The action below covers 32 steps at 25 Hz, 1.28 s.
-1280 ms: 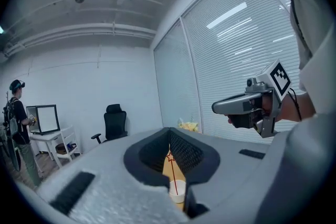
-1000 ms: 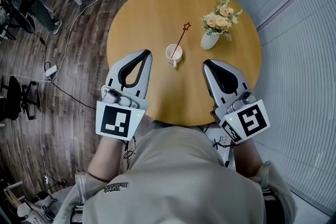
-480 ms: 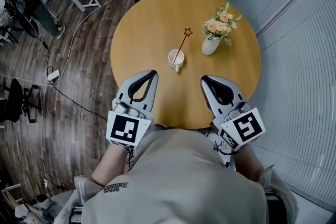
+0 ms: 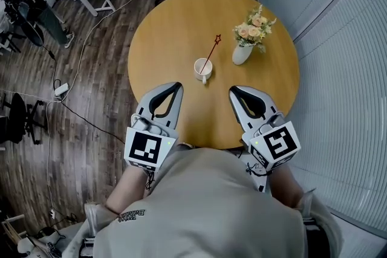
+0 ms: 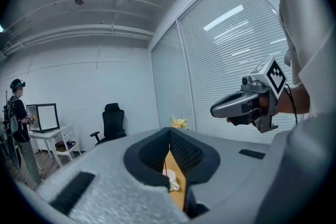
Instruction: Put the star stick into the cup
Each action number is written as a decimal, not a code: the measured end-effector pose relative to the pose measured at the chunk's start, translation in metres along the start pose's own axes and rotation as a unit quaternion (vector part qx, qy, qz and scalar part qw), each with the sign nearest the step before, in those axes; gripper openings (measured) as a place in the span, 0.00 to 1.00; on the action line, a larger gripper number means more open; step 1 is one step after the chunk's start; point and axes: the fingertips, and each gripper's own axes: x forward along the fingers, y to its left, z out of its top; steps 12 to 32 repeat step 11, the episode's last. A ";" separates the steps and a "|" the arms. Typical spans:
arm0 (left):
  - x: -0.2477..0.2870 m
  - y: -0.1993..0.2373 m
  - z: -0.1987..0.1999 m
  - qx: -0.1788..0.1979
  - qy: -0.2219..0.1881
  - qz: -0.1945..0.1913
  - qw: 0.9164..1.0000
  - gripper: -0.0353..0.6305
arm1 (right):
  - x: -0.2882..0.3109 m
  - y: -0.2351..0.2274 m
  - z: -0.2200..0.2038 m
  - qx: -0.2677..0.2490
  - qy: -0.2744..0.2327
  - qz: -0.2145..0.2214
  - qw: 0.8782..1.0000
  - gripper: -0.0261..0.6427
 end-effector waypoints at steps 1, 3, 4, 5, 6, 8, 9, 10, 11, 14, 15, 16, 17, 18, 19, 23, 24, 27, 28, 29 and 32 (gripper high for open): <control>0.000 0.000 0.001 0.000 -0.001 0.000 1.000 0.09 | 0.001 0.001 0.000 -0.001 0.000 0.000 1.000 0.09; -0.001 0.002 0.000 0.000 -0.002 -0.002 1.000 0.09 | 0.003 0.002 0.000 -0.002 -0.001 -0.002 1.000 0.09; -0.002 0.003 0.000 0.001 -0.002 -0.002 1.000 0.09 | 0.005 0.003 0.001 -0.002 -0.002 -0.003 1.000 0.09; -0.002 0.004 -0.001 0.000 -0.001 -0.003 1.000 0.08 | 0.006 0.004 0.001 -0.002 -0.003 -0.003 1.000 0.09; -0.002 0.005 -0.001 -0.002 0.000 -0.003 1.000 0.09 | 0.007 0.005 0.001 -0.002 -0.003 -0.003 1.000 0.09; -0.002 0.006 -0.001 -0.010 0.001 -0.002 1.000 0.09 | 0.008 0.006 -0.001 0.000 0.000 -0.005 1.000 0.09; -0.002 0.007 -0.001 -0.012 0.001 -0.002 1.000 0.09 | 0.009 0.006 -0.002 0.001 0.001 -0.006 1.000 0.09; -0.002 0.007 -0.002 -0.010 0.001 -0.003 1.000 0.08 | 0.009 0.005 -0.003 0.002 0.003 -0.008 1.000 0.09; -0.002 0.008 -0.002 -0.008 0.001 -0.004 1.000 0.09 | 0.010 0.005 -0.004 0.002 0.004 -0.010 1.000 0.09; -0.002 0.008 -0.002 -0.008 0.001 -0.004 1.000 0.09 | 0.010 0.005 -0.004 0.002 0.004 -0.010 1.000 0.09; -0.002 0.008 -0.002 -0.008 0.001 -0.004 1.000 0.09 | 0.010 0.005 -0.004 0.002 0.004 -0.010 1.000 0.09; -0.002 0.008 -0.002 -0.008 0.001 -0.004 1.000 0.09 | 0.010 0.005 -0.004 0.002 0.004 -0.010 1.000 0.09; -0.002 0.008 -0.002 -0.008 0.001 -0.004 1.000 0.09 | 0.010 0.005 -0.004 0.002 0.004 -0.010 1.000 0.09; -0.002 0.008 -0.002 -0.008 0.001 -0.004 1.000 0.09 | 0.010 0.005 -0.004 0.002 0.004 -0.010 1.000 0.09; -0.002 0.008 -0.002 -0.008 0.001 -0.004 1.000 0.09 | 0.010 0.005 -0.004 0.002 0.004 -0.010 1.000 0.09; -0.002 0.008 -0.002 -0.008 0.001 -0.004 1.000 0.09 | 0.010 0.005 -0.004 0.002 0.004 -0.010 1.000 0.09; -0.002 0.008 -0.002 -0.008 0.001 -0.004 1.000 0.09 | 0.010 0.005 -0.004 0.002 0.004 -0.010 1.000 0.09; -0.002 0.008 -0.002 -0.008 0.001 -0.004 1.000 0.09 | 0.010 0.005 -0.004 0.002 0.004 -0.010 1.000 0.09; -0.002 0.008 -0.002 -0.008 0.001 -0.004 1.000 0.09 | 0.010 0.005 -0.004 0.002 0.004 -0.010 1.000 0.09; -0.002 0.008 -0.002 -0.008 0.001 -0.004 1.000 0.09 | 0.010 0.005 -0.004 0.002 0.004 -0.010 1.000 0.09; -0.002 0.008 -0.002 -0.008 0.001 -0.004 1.000 0.09 | 0.010 0.005 -0.004 0.002 0.004 -0.010 1.000 0.09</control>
